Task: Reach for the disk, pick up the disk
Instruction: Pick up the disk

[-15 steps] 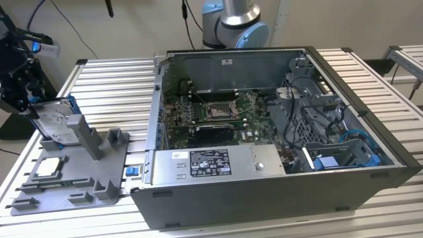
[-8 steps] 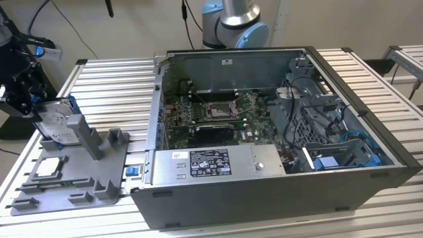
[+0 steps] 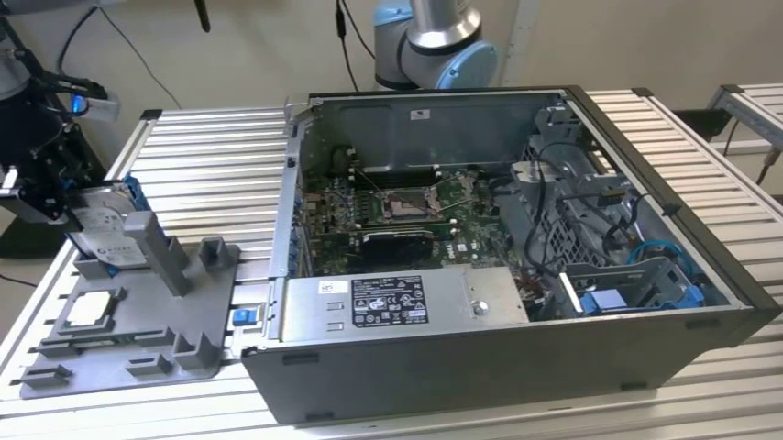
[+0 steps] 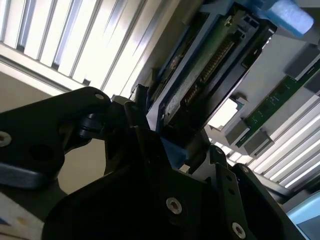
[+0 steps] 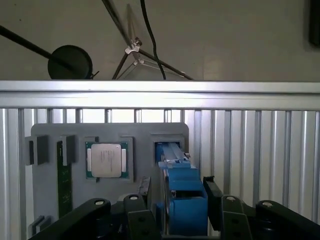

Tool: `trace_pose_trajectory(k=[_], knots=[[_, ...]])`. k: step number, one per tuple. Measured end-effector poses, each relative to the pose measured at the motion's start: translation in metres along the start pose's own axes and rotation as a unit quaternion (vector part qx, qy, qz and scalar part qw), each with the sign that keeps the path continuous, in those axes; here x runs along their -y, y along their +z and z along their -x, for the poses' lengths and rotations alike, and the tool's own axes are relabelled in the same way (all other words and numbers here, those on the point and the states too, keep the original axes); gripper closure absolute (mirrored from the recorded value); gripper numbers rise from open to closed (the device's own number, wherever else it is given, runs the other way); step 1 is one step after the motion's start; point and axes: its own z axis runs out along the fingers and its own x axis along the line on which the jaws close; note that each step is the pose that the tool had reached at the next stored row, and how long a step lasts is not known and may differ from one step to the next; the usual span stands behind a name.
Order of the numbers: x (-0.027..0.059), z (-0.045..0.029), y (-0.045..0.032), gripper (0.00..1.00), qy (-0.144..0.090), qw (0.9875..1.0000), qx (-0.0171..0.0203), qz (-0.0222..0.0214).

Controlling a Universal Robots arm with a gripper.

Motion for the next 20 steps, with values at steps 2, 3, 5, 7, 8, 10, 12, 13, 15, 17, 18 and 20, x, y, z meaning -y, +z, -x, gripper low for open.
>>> trace_pose_trajectory(k=[2, 3, 5, 7, 8, 10, 12, 13, 15, 17, 18, 20], knots=[[-0.0001, 0.0, 0.0023, 0.0, 0.0, 1.0, 0.0, 0.0], [-0.0001, 0.0, 0.0034, 0.0, 0.0, 1.0, 0.0, 0.0], [-0.0001, 0.0, 0.0051, 0.0, 0.0, 1.0, 0.0, 0.0], [0.0, 0.0, 0.0061, 0.0, 0.0, 1.0, 0.0, 0.0001], [0.0, 0.0, 0.0065, 0.0, 0.0, 1.0, 0.0, 0.0001], [-0.0001, 0.0, 0.007, 0.0, 0.0, 1.0, 0.0, 0.0001], [0.0, 0.0, 0.0072, 0.0, 0.0, 1.0, 0.0, 0.0], [0.0, 0.0, 0.0073, 0.0, 0.0, 1.0, 0.0, 0.0], [0.0, 0.0, 0.0077, 0.0, 0.0, 1.0, 0.0, 0.0], [0.0, 0.0, 0.0079, 0.0, 0.0, 1.0, 0.0, 0.0], [0.0, 0.0, 0.0079, 0.0, 0.0, 1.0, 0.0, 0.0], [0.0, 0.0, 0.008, 0.0, 0.0, 1.0, 0.0, 0.0]])
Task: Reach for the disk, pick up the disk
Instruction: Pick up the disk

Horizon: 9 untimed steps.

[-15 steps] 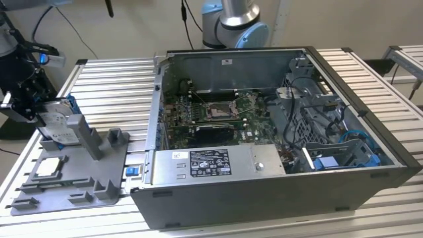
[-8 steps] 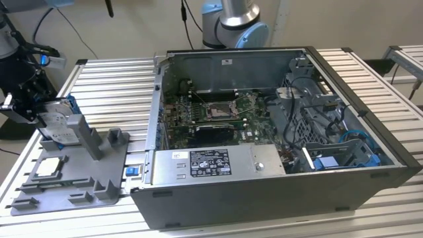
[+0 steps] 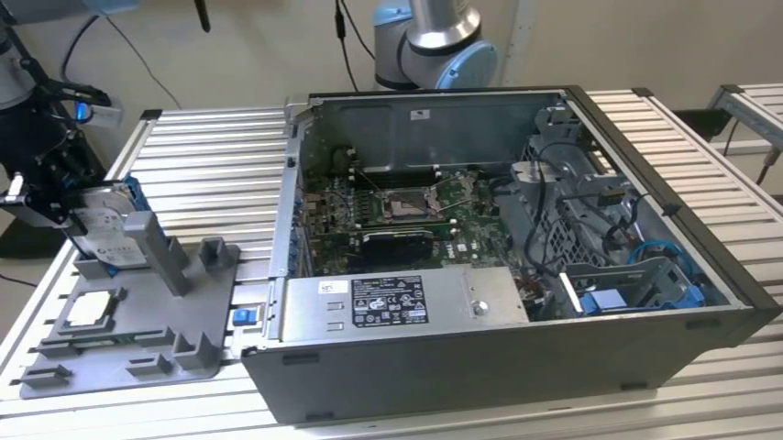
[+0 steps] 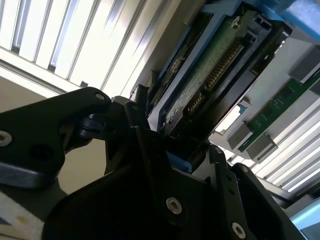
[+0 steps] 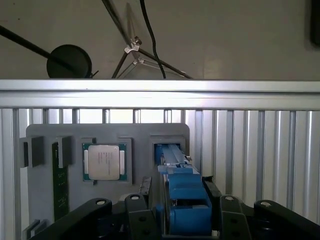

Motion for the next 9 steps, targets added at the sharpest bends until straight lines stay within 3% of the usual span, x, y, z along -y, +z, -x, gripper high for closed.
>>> trace_pose_trajectory(k=[9], knots=[[0.0, 0.0, 0.0001, 0.0, 0.0, 1.0, 0.0, 0.0]])
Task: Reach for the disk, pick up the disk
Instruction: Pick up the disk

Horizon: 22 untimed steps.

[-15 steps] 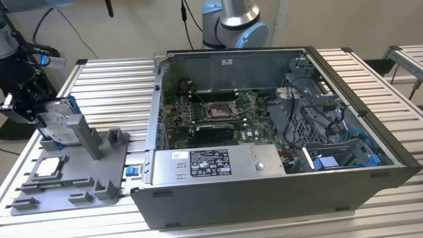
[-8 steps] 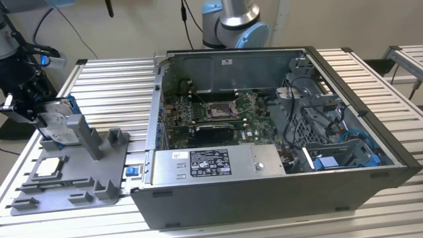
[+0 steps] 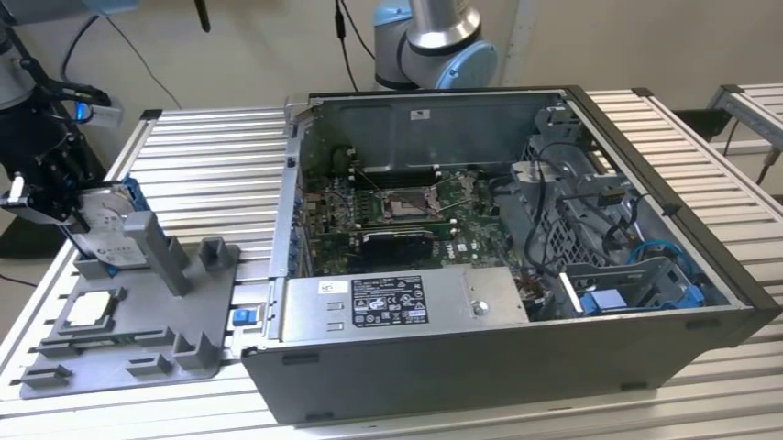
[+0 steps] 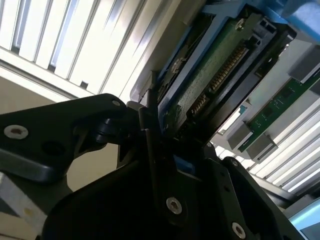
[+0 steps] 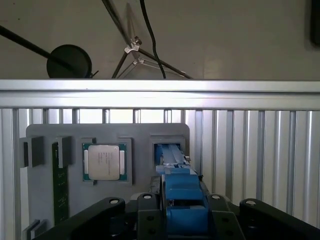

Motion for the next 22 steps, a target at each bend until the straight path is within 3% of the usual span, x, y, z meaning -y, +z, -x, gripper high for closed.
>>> trace_pose_trajectory(k=[9, 10, 22], knots=[[0.0, 0.0, 0.0, 0.0, 0.0, 1.0, -0.0001, 0.0], [0.0, 0.0, 0.0001, 1.0, 0.0, 1.0, 0.0, 0.0], [0.0, 0.0, 0.0002, 1.0, 0.0, 1.0, 0.0, 0.0]])
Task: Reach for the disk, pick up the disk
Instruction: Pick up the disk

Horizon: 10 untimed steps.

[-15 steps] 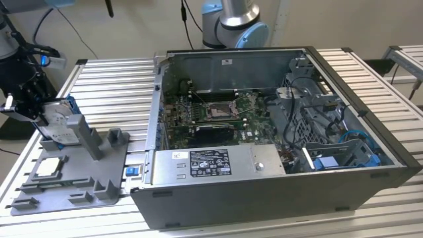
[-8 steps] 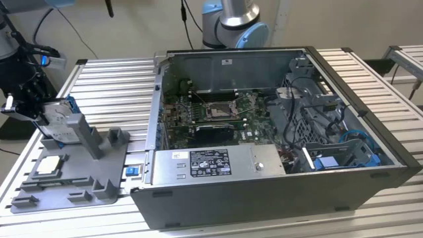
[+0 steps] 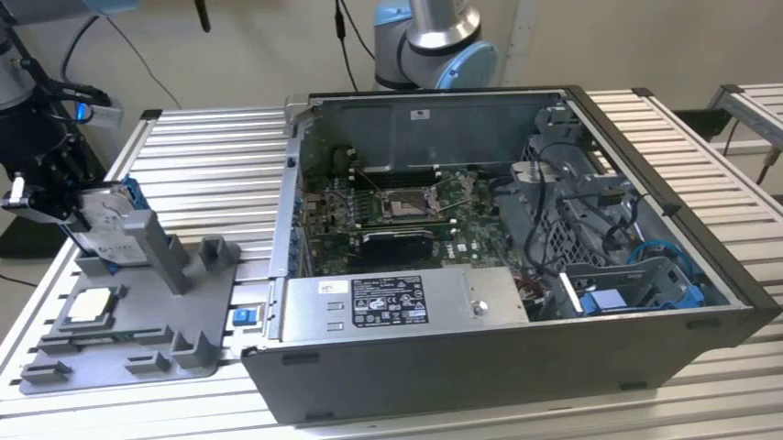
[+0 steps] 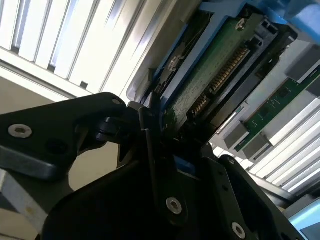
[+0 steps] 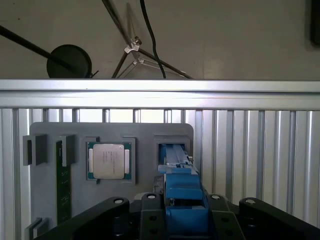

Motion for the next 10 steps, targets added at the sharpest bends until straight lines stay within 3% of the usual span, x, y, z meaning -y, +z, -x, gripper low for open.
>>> trace_pose_trajectory(k=[5, 7, 10], knots=[[0.0, 0.0, 0.0, 1.0, 0.0, 1.0, 0.0001, 0.0], [-0.0001, 0.0002, 0.0001, 1.0, 0.0, 1.0, 0.0055, -0.0001], [-0.0001, 0.0, 0.0, 1.0, 0.0, 1.0, 0.0037, -0.0001]])
